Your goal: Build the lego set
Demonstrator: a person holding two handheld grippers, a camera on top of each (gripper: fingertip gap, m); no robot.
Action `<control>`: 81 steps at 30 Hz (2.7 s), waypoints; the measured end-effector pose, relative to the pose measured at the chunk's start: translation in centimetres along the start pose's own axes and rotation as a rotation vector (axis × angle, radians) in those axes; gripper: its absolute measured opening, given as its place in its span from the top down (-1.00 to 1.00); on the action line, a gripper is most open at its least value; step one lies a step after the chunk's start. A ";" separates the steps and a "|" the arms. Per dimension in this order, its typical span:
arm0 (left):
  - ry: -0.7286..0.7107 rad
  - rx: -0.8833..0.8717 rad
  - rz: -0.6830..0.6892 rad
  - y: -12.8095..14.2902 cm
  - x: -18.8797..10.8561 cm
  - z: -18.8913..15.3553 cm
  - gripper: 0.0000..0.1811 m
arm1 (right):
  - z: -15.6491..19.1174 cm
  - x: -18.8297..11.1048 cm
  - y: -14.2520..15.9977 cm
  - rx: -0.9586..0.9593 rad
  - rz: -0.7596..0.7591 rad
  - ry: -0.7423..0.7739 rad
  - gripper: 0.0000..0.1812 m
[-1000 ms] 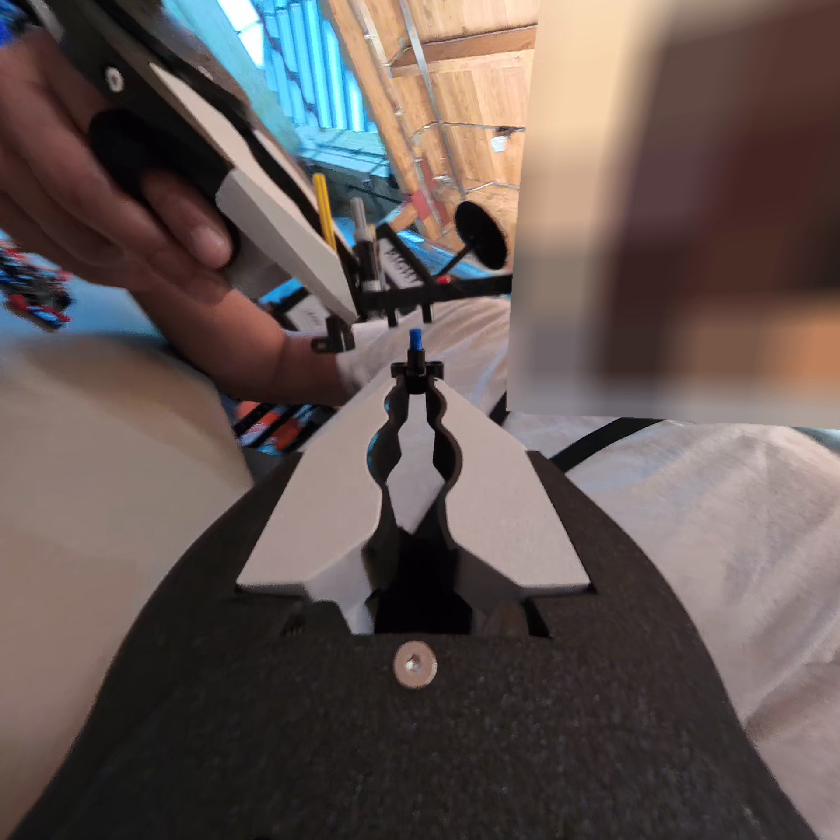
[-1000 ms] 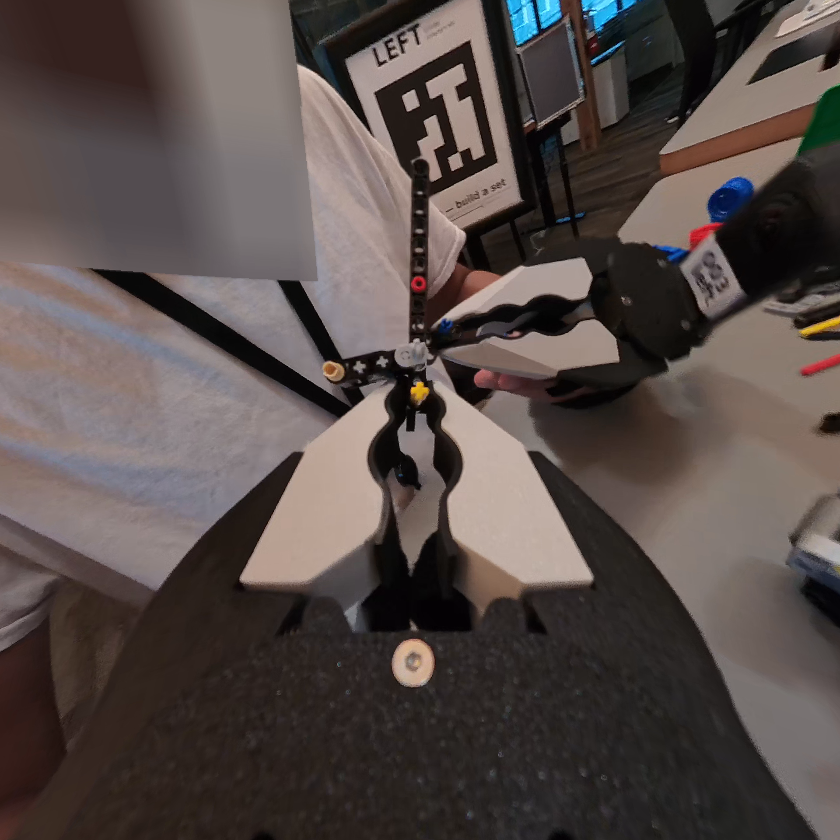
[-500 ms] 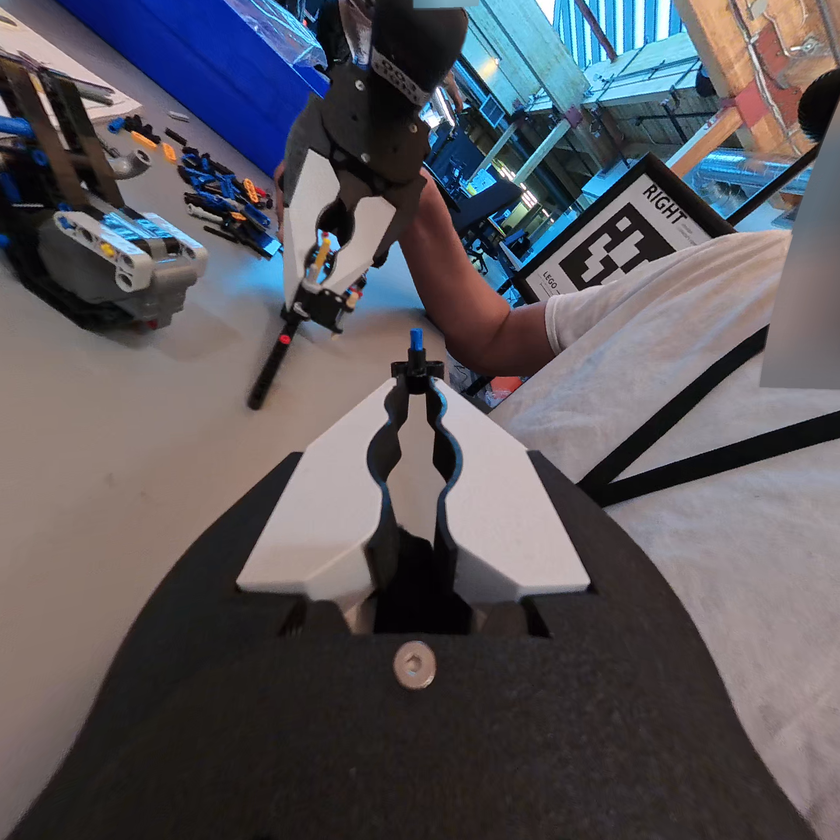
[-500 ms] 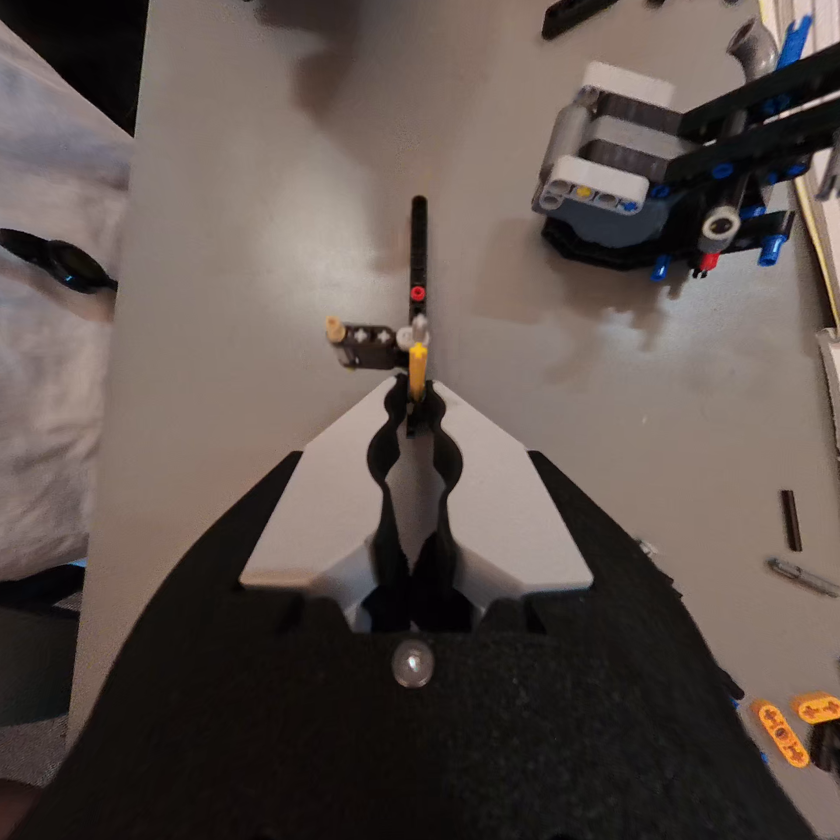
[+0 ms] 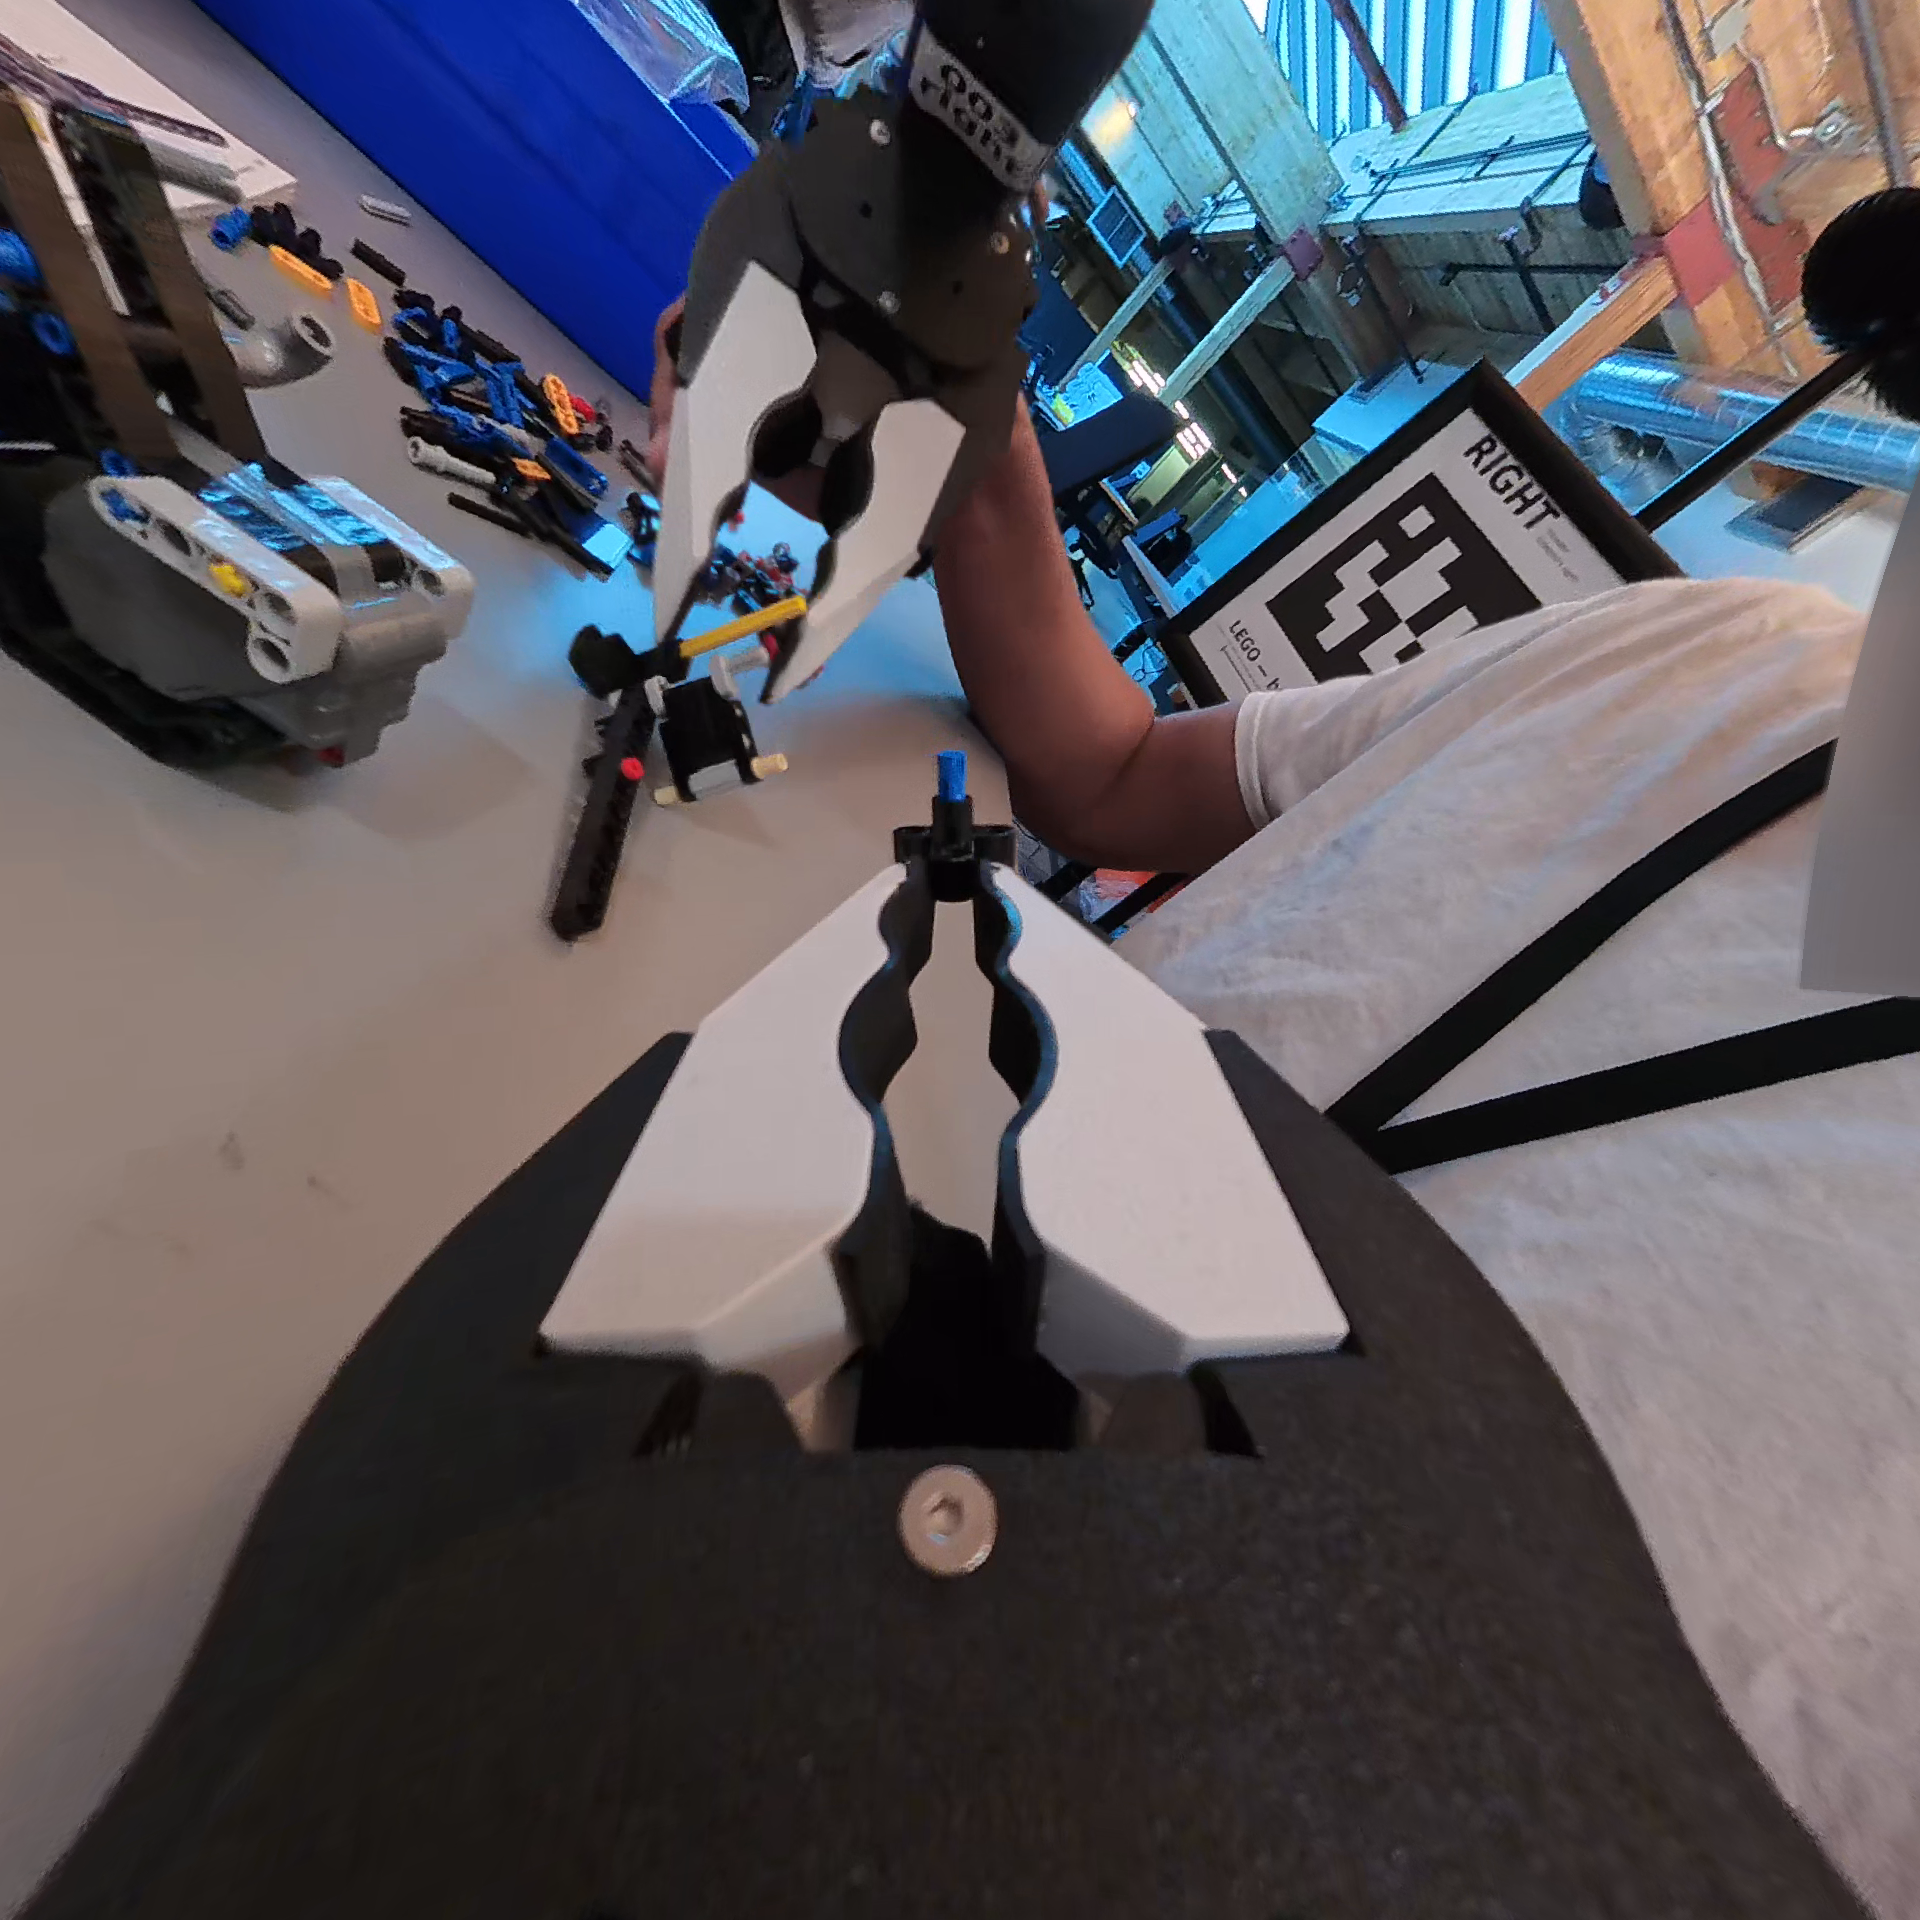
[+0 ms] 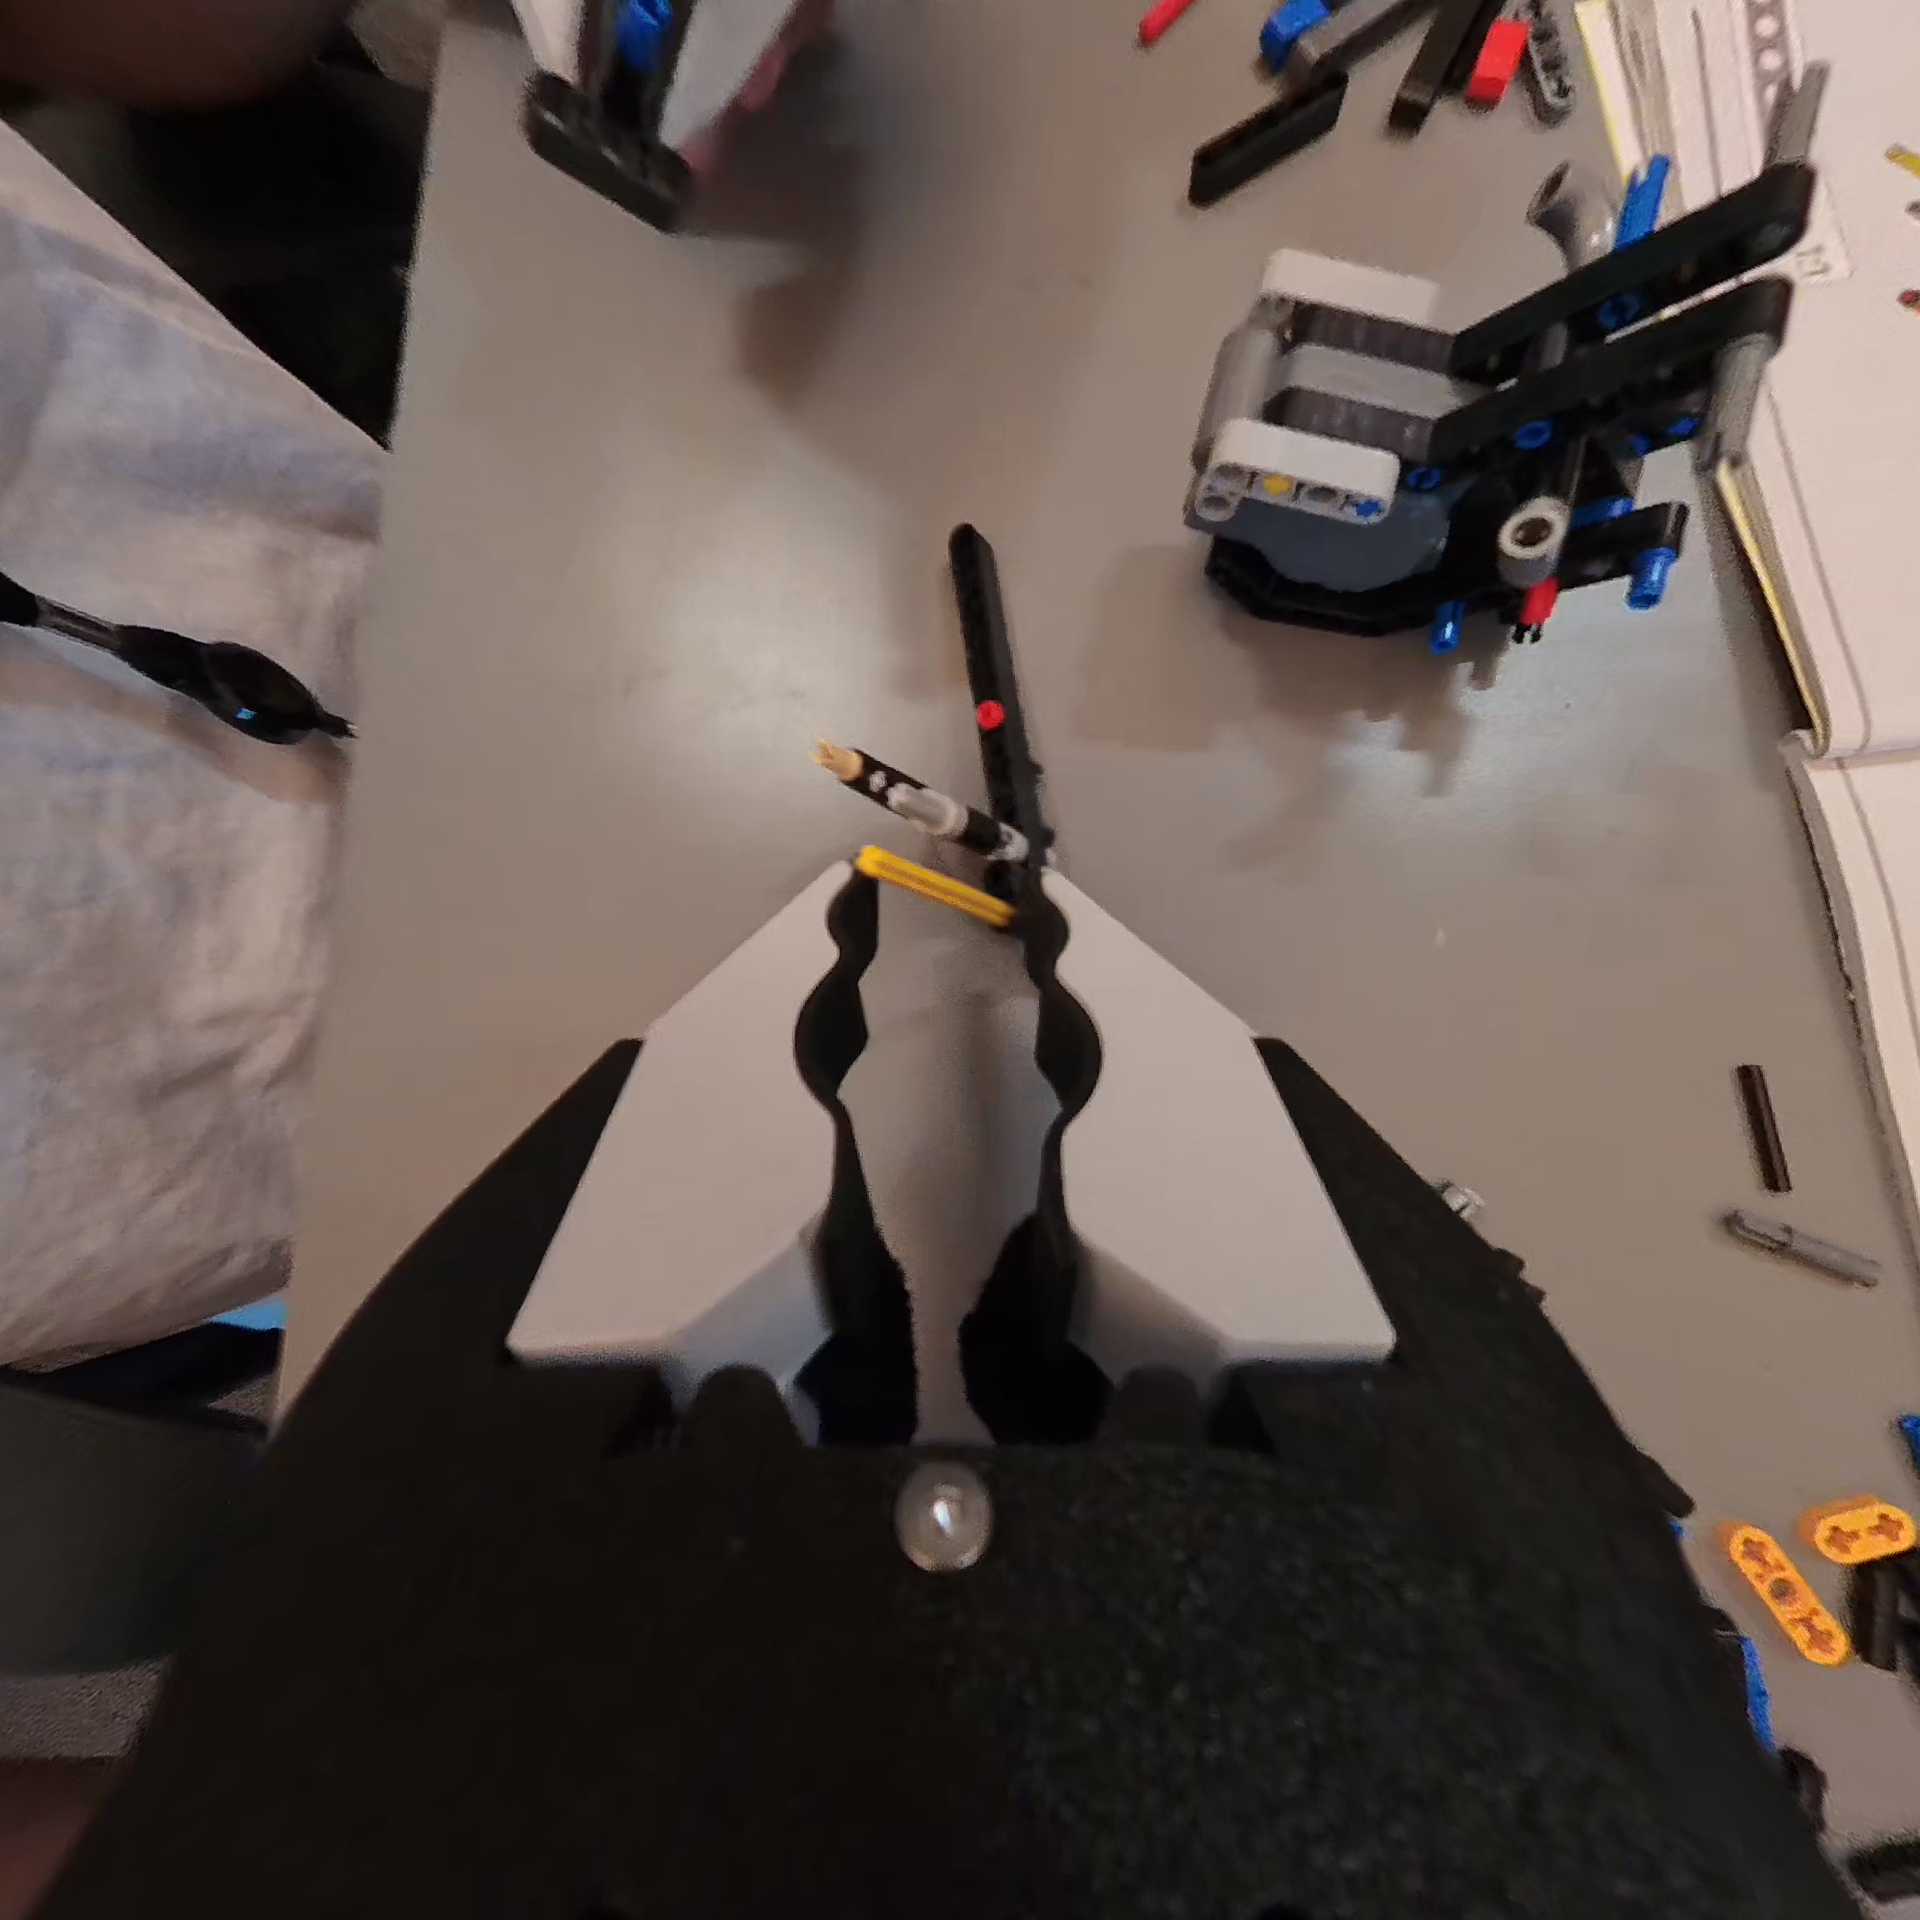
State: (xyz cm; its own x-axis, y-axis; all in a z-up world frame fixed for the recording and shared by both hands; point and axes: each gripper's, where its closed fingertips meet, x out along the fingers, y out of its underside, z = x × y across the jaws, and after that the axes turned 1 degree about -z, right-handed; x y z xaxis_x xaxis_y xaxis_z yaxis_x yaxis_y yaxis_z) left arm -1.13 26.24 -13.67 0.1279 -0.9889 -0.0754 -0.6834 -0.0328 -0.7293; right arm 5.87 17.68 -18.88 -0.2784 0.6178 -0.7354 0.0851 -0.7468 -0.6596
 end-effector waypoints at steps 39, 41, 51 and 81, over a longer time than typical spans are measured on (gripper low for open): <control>0.470 -0.123 0.278 2.1 2.6 -7.3 0.95 | 12.0 0.2 -11.2 -0.135 -0.623 -0.620 0.85; 0.483 -0.116 0.280 2.1 2.6 -7.6 0.95 | 12.2 -0.2 -11.3 -0.105 -0.623 -0.671 0.85; 0.430 -0.091 0.187 0.6 2.1 -6.5 0.93 | 10.2 -0.3 -12.4 -0.025 -0.659 -0.575 0.94; -0.389 0.374 -0.493 -6.0 -0.3 0.6 0.65 | 1.5 -0.3 -14.1 0.466 -0.894 -0.275 0.95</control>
State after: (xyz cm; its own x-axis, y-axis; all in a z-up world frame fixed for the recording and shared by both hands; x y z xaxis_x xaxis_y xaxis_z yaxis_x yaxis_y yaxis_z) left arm 3.34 26.78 -9.66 0.6510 -0.7468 0.1358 -0.1987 -0.3403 -0.9191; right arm 3.28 27.64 -9.10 -0.2716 0.9582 0.0903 -0.6206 -0.1026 -0.7774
